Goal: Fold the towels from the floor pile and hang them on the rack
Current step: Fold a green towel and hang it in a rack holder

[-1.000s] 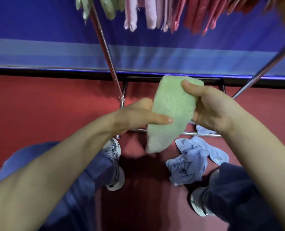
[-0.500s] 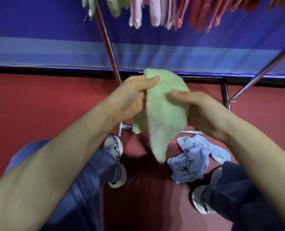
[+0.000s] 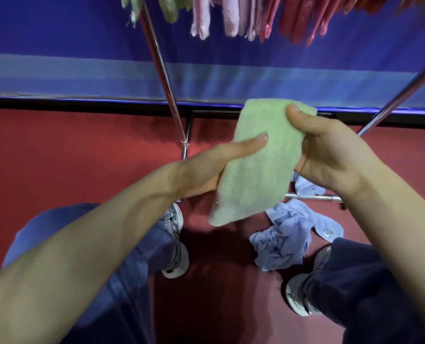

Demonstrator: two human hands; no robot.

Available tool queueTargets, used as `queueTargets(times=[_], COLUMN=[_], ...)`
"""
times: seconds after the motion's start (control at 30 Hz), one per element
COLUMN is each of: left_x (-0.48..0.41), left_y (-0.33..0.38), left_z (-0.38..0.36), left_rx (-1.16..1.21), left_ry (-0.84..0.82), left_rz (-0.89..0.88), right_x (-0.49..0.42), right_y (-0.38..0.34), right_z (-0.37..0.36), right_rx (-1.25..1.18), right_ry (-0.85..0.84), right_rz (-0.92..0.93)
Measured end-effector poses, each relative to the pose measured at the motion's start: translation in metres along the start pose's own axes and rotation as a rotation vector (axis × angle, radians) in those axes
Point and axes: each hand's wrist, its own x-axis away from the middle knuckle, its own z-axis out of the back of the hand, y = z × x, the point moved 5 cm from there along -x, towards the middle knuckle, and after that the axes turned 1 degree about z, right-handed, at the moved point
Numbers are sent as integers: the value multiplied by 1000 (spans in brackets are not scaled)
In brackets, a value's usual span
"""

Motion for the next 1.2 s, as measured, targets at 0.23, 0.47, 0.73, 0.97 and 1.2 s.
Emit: queueTargets(times=[0.23, 0.47, 0.73, 0.97, 1.2], left_x=[-2, -1, 2, 1, -7], left_y=[-9, 18, 24, 14, 0], left_z=[11, 14, 44, 31, 13], left_rx=[-273, 198, 487, 394, 78], left_ry=[72, 72, 410, 284, 144], left_rz=[54, -139, -166, -12, 32], right_x=[0, 0, 11, 5, -8], right_y=[-14, 26, 44, 38, 42], right_z=[12, 0, -15, -15, 3], right_rx=[-191, 44, 515, 140, 25], right_ry=[29, -6, -152, -109, 150], right_rz=[92, -173, -183, -170, -196])
